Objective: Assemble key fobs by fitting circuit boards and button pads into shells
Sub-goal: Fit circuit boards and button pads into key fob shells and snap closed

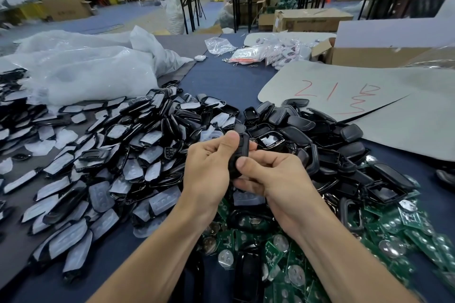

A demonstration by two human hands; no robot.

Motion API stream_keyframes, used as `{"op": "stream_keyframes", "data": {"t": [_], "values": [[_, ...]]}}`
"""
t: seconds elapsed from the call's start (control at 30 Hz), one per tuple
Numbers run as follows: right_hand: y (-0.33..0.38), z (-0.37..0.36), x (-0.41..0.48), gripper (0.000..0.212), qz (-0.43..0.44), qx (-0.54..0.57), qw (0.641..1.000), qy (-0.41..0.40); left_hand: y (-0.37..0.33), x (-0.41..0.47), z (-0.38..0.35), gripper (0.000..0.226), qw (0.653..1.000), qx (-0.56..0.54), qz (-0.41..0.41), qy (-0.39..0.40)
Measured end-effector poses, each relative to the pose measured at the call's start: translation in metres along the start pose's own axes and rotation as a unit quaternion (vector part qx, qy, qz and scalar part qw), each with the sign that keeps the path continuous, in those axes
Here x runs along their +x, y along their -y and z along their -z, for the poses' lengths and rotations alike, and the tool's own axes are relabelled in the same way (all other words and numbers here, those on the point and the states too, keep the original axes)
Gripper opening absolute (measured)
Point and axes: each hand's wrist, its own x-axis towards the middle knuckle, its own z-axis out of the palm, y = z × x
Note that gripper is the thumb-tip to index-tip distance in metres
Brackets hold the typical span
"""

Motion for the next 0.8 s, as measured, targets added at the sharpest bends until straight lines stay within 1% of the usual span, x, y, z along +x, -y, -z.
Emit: {"op": "stream_keyframes", "data": {"t": [0.07, 0.1, 0.17, 0.2, 0.23, 0.27, 0.3, 0.33, 0.37, 0.4, 0.43, 0.47, 0.5, 0.53, 0.57, 0.6, 0.63, 0.67, 0.7, 0.73, 0.77, 0.8], "values": [[0.001, 0.001, -0.001, 0.011, -0.002, -0.011, 1.0, 0.002, -0.001, 0.001, 0.002, 0.045, 1.0, 0.0, 0.004, 0.015], [0.002, 0.003, 0.0, 0.012, 0.002, -0.045, 0.999, 0.001, -0.001, 0.002, 0.002, 0.047, 1.0, -0.007, 0.006, 0.026], [0.011, 0.011, 0.004, 0.005, 0.015, -0.127, 0.992, -0.015, 0.0, 0.003, 0.004, 0.052, 0.999, -0.01, -0.005, 0.046], [0.018, 0.019, 0.006, 0.005, 0.026, -0.126, 0.991, -0.026, 0.002, 0.004, 0.005, 0.051, 0.999, -0.004, -0.015, 0.045], [0.026, 0.029, 0.008, 0.013, 0.037, -0.063, 0.997, -0.035, 0.002, 0.004, 0.006, 0.049, 0.999, 0.001, -0.023, 0.039], [0.037, 0.038, 0.007, 0.025, 0.042, 0.055, 0.997, -0.027, 0.004, 0.004, 0.007, 0.048, 0.999, 0.01, -0.031, 0.028], [0.046, 0.05, 0.005, 0.037, 0.052, 0.17, 0.984, -0.007, 0.004, 0.005, 0.009, 0.046, 0.999, 0.019, -0.038, 0.017], [0.053, 0.061, 0.003, 0.049, 0.067, 0.243, 0.968, 0.01, 0.005, 0.007, 0.01, 0.041, 0.999, 0.03, -0.044, 0.002], [0.058, 0.068, 0.003, 0.058, 0.076, 0.256, 0.964, 0.006, 0.005, 0.008, 0.011, 0.033, 0.998, 0.04, -0.05, -0.011], [0.06, 0.071, 0.004, 0.064, 0.082, 0.212, 0.974, -0.022, 0.006, 0.009, 0.012, 0.027, 0.997, 0.051, -0.056, -0.022], [0.058, 0.071, 0.007, 0.064, 0.087, 0.126, 0.985, -0.074, 0.006, 0.009, 0.011, 0.024, 0.996, 0.064, -0.063, -0.03], [0.054, 0.069, 0.01, 0.059, 0.096, 0.003, 0.985, -0.141, 0.006, 0.009, 0.011, 0.021, 0.994, 0.079, -0.07, -0.035], [0.051, 0.066, 0.012, 0.051, 0.107, -0.144, 0.963, -0.202, 0.006, 0.009, 0.011, 0.019, 0.992, 0.095, -0.078, -0.038], [0.046, 0.062, 0.011, 0.047, 0.119, -0.294, 0.92, -0.23, 0.008, 0.009, 0.011, 0.018, 0.989, 0.114, -0.087, -0.04], [0.041, 0.059, 0.011, 0.047, 0.121, -0.432, 0.867, -0.219, 0.009, 0.008, 0.011, 0.018, 0.985, 0.14, -0.096, -0.04], [0.035, 0.056, 0.011, 0.048, 0.105, -0.548, 0.808, -0.186, 0.009, 0.007, 0.011, 0.021, 0.978, 0.173, -0.108, -0.041], [0.029, 0.052, 0.009, 0.049, 0.079, -0.634, 0.753, -0.159, 0.009, 0.006, 0.01, 0.025, 0.97, 0.207, -0.119, -0.04], [0.025, 0.049, 0.01, 0.047, 0.062, -0.687, 0.709, -0.146, 0.01, 0.006, 0.01, 0.03, 0.963, 0.233, -0.128, -0.038], [0.021, 0.046, 0.01, 0.04, 0.069, -0.702, 0.692, -0.151, 0.01, 0.005, 0.009, 0.033, 0.958, 0.25, -0.133, -0.036], [0.019, 0.044, 0.011, 0.029, 0.098, -0.686, 0.702, -0.167, 0.01, 0.005, 0.009, 0.035, 0.955, 0.26, -0.136, -0.033], [0.019, 0.044, 0.011, 0.017, 0.134, -0.653, 0.722, -0.184, 0.01, 0.004, 0.008, 0.035, 0.953, 0.267, -0.138, -0.032], [0.019, 0.045, 0.011, 0.012, 0.169, -0.617, 0.742, -0.2, 0.01, 0.003, 0.009, 0.035, 0.951, 0.273, -0.141, -0.033]]}}
